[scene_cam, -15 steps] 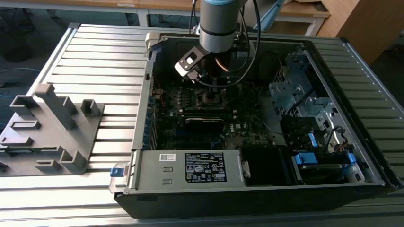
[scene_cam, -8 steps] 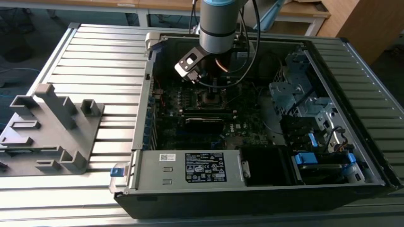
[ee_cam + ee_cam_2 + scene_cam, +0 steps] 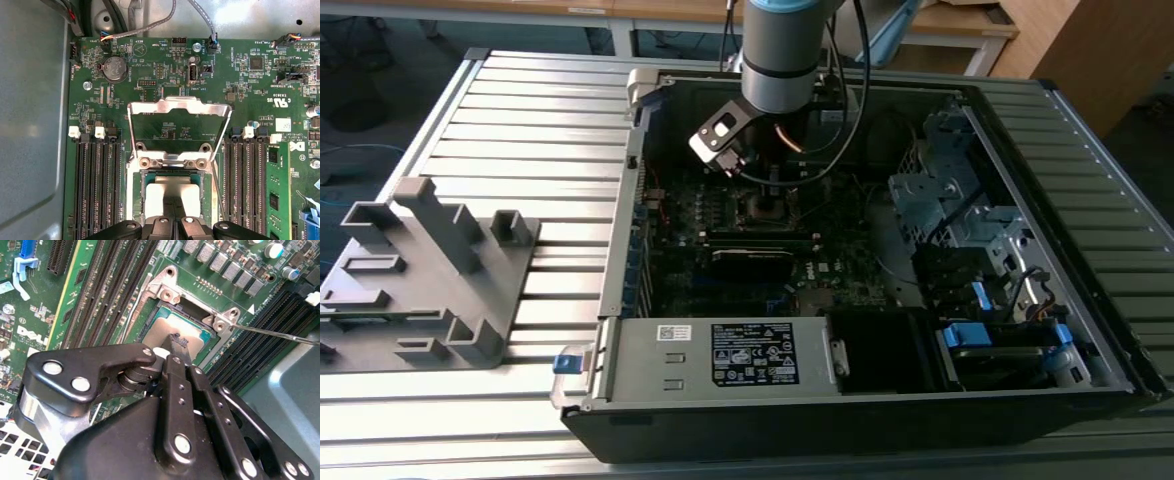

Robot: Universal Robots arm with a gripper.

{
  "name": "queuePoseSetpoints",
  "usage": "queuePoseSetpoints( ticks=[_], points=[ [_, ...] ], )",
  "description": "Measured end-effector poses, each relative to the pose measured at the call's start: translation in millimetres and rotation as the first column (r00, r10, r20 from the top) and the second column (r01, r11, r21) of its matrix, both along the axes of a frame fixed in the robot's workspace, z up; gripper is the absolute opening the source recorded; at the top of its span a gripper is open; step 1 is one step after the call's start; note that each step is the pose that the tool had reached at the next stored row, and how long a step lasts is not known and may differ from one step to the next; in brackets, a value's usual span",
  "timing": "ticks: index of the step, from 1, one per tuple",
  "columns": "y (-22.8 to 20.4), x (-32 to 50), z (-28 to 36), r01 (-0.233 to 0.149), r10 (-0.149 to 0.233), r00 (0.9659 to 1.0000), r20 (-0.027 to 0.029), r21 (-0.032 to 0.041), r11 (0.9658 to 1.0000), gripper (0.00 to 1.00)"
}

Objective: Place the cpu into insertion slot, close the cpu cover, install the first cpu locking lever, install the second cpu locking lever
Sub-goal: 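Place the cpu into insertion slot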

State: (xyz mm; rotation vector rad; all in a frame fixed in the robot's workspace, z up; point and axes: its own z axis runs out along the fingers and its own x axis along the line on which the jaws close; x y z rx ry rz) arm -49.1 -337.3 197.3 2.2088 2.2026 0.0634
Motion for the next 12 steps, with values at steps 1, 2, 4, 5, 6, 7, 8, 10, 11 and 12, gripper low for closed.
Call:
queuePoseSetpoints(
  ticks=[1,2,4,5,6,7,8,10,11,12],
  points=[
    [0.0,0.0,0.1,0.000,0.000,1.0000,0.0000,0.0000,1.0000,0.10],
    [0.1,0.0,0.4,0.000,0.000,1.0000,0.0002,-0.0008,1.0000,0.10],
    [0.4,0.3,1.9,0.000,0.000,1.0000,0.0016,-0.0017,1.0000,0.10],
    [0.4,0.3,3.5,0.000,0.000,1.0000,0.0012,-0.0031,1.0000,0.10],
    [0.1,0.1,5.5,0.000,0.000,1.0000,0.0003,-0.0049,1.0000,0.10],
    [0.1,0.1,7.0,0.000,0.000,1.0000,0.0002,-0.0051,1.0000,0.10],
    [0.1,0.1,8.3,0.000,0.000,1.0000,0.0002,-0.0052,1.0000,0.10],
    [0.1,0.0,11.8,0.000,0.000,1.0000,0.0002,-0.0054,1.0000,0.10],
    [0.1,0.0,15.8,0.000,0.000,1.0000,0.0002,-0.0053,1.0000,0.10],
    [0.1,0.0,18.5,0.000,0.000,1.0000,0.0002,-0.0053,1.0000,0.10]
  ],
)
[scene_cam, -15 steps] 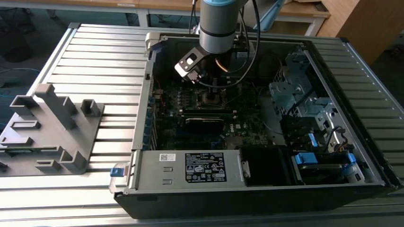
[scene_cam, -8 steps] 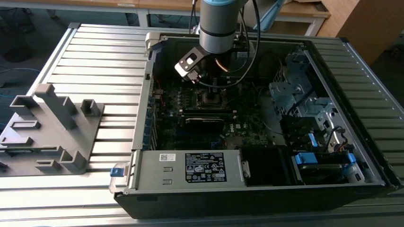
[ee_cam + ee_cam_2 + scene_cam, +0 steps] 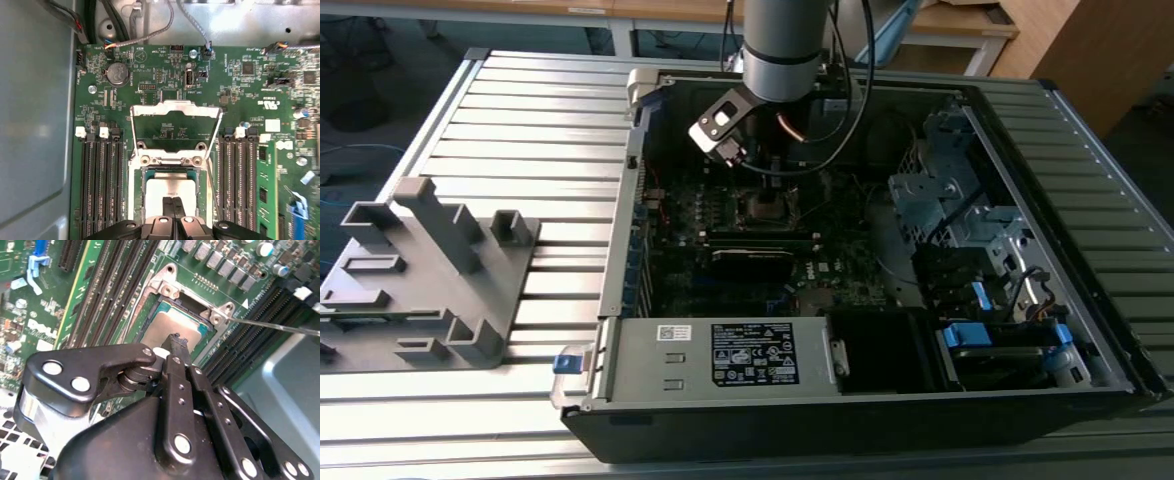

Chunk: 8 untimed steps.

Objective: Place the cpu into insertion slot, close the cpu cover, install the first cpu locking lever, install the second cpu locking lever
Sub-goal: 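Place the cpu into insertion slot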

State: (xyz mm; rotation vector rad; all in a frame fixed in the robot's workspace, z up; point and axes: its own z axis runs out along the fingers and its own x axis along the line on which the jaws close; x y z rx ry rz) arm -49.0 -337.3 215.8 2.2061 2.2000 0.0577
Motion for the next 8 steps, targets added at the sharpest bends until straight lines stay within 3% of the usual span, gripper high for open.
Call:
queuePoseSetpoints(
  ticks=[5,8],
  points=[
    [0.0,0.0,12.3,0.000,0.000,1.0000,-0.0001,-0.0001,1.0000,0.10],
    [0.0,0.0,13.1,0.000,0.000,1.0000,0.0000,-0.0001,1.0000,0.10]
  ],
)
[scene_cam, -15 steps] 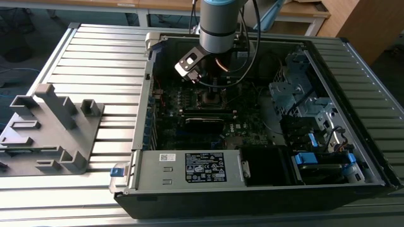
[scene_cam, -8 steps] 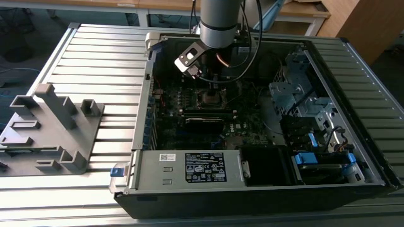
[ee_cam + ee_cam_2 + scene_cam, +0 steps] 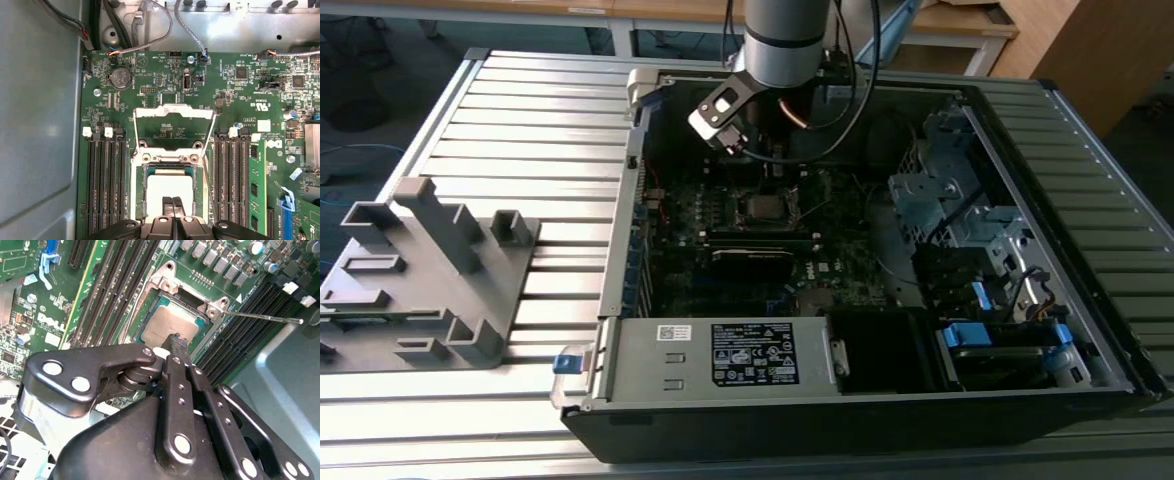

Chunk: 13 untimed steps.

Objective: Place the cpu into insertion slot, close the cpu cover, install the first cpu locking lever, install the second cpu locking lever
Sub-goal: 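Place the cpu into insertion slot, then close the cpu cover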

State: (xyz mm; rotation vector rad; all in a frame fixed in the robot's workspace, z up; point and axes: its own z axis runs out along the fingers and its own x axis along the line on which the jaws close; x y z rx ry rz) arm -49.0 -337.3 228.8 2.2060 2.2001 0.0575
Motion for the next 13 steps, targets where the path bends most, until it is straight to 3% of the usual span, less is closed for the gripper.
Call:
queuePoseSetpoints(
  ticks=[13],
  points=[
    [0.0,0.0,2.9,0.000,0.000,1.0000,0.0000,-0.0011,1.0000,0.10]
  ],
)
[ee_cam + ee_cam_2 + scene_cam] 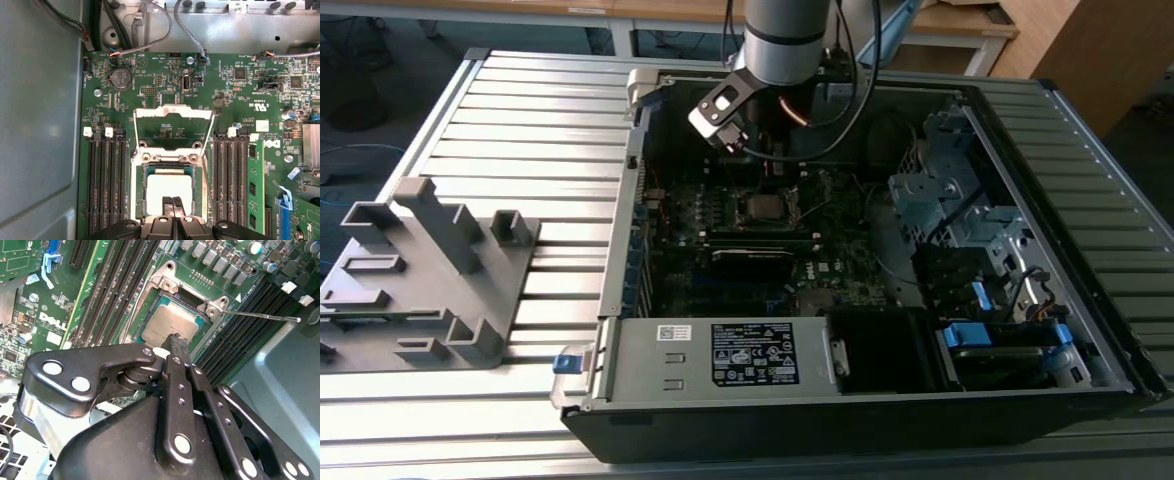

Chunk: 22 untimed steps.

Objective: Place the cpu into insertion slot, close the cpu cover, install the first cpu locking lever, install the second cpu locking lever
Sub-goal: 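Close the cpu cover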

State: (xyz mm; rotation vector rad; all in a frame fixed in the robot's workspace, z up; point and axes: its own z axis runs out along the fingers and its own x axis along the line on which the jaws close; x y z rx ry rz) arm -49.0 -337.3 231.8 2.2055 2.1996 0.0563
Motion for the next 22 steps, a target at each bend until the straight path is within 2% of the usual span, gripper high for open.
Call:
queuePoseSetpoints(
  ticks=[22],
  points=[
    [0.0,0.0,6.2,0.000,0.000,1.0000,0.0000,0.0000,1.0000,0.10]
  ],
)
